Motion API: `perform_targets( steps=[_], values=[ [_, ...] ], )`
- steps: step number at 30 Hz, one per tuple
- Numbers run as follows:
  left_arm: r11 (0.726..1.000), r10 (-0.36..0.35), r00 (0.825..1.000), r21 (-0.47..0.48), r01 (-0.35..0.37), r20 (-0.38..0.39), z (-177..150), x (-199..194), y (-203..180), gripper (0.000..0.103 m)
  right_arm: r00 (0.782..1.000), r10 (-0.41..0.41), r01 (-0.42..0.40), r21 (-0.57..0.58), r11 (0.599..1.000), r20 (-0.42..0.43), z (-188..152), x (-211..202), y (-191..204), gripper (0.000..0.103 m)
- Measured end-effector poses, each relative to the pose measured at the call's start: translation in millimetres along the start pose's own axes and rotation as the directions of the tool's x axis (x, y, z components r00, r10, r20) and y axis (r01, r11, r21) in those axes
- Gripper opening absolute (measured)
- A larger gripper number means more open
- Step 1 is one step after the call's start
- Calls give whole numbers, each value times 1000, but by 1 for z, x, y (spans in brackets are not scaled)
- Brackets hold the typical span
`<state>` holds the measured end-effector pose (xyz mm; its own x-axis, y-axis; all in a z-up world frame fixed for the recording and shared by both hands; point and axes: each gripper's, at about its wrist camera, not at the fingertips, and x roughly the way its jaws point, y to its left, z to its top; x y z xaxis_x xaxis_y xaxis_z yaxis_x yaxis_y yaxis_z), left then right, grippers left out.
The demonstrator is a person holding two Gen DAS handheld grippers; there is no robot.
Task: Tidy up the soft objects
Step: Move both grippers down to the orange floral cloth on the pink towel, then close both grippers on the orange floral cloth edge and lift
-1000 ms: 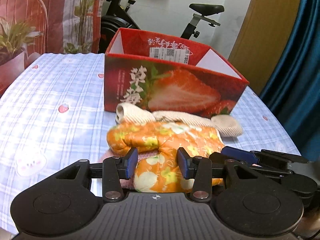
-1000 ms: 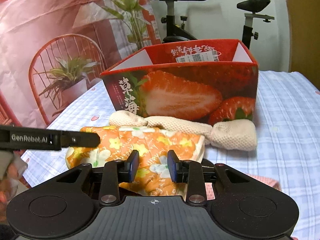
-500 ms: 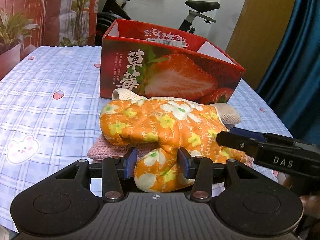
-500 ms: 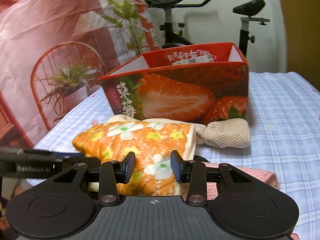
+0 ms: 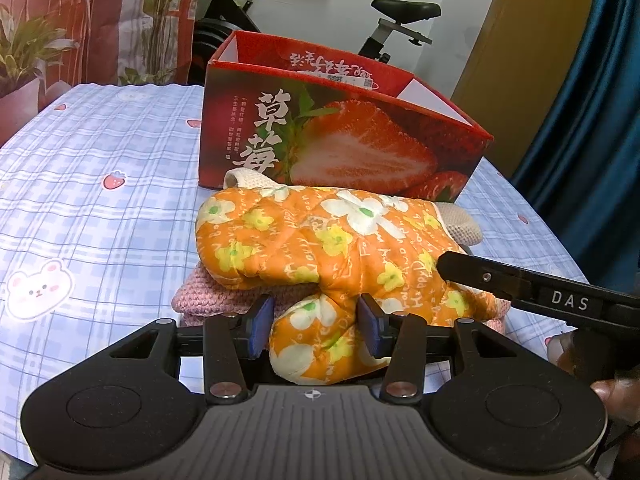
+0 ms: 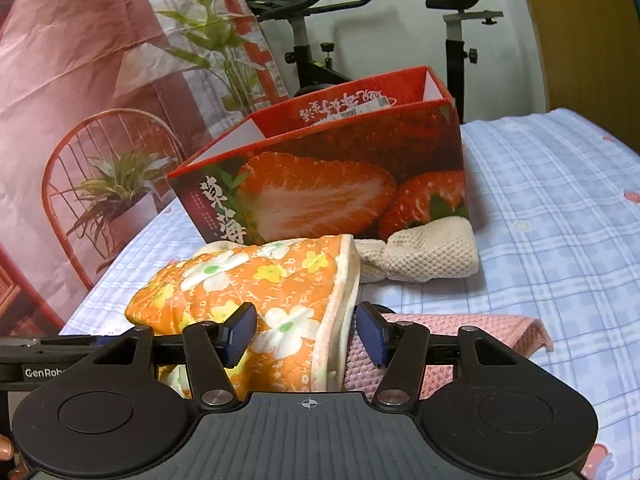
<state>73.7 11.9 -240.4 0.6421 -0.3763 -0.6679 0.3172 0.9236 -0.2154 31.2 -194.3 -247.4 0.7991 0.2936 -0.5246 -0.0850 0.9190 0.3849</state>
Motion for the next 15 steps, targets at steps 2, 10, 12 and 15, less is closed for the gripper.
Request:
perform_targets(
  steps=[2,10,12,15],
  values=[
    [1000,1,1000,3,-1,-2,0,1,0,50,1000,10,-10,6,1000,-9,0,3,-1,58],
    [1000,3,1000,4,-3,-3,-1,2,-1,50,999,37,-36,38,999,-20,2,10,0,53],
    [1000,5,1000,5,-5,-5,-1,2,-1,50,1000,30,-30,-16,999,0,2,5,8,44],
    [1000,7,1000,4,-7,-7,-2,2,-1,51,999,1,5,-144,990,41,1,-3,25,28]
  ],
)
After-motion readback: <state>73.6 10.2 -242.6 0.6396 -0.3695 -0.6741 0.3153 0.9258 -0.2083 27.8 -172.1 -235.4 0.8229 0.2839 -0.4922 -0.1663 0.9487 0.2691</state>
